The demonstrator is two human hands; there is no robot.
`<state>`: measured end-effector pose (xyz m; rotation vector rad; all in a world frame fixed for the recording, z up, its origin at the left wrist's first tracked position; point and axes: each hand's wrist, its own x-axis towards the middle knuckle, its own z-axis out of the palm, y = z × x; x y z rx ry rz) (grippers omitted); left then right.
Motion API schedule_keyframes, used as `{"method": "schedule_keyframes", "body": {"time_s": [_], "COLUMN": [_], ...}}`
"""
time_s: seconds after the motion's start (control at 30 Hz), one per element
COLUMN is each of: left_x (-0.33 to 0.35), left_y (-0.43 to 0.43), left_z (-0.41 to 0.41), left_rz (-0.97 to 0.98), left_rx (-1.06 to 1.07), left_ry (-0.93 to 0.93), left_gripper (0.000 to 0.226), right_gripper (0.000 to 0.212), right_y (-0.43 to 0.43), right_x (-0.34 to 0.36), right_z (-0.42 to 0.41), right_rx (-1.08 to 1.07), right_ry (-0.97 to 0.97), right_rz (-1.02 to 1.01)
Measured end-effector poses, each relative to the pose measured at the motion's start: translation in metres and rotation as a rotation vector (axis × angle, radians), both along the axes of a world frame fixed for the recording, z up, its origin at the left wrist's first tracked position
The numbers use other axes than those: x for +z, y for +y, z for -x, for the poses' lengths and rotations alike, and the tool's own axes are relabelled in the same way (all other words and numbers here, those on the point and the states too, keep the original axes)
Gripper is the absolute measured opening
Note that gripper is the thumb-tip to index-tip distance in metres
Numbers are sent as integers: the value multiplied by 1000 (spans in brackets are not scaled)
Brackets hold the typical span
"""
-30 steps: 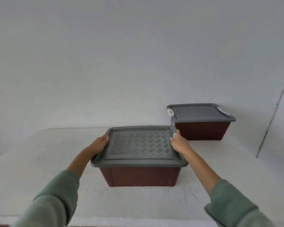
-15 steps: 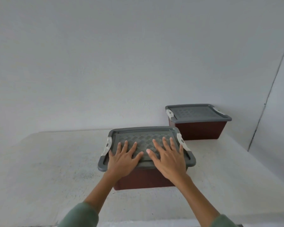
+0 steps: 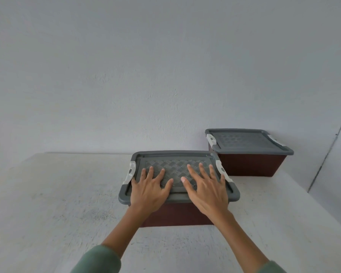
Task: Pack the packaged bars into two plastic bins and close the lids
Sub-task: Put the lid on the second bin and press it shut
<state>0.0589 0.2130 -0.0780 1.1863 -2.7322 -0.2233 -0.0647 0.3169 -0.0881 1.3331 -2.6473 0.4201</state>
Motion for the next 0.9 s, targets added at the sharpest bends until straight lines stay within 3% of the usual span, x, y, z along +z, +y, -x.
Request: {"method": "schedule_keyframes", "body": {"time_s": [0.07, 0.17, 0.23, 0.9], "left_x": [0, 1, 2, 0], "left_y": [-7, -21, -32, -143], "left_z": [6, 17, 25, 106], "left_rz": [1, -3, -2, 23], "left_rx": [4, 10, 13, 11], "left_ry": [0, 10, 11, 41], "left_gripper": [61, 59, 58, 55], "right_gripper": [110, 71, 61, 54], "right_y": [-7, -19, -29, -139], "right_x": [3, 7, 9, 10], "right_z": [5, 15, 22, 98], "right_rx": [9, 20, 24, -27], "right_ry": [-18, -61, -76, -105], "right_rz": [-9, -26, -40, -16]}}
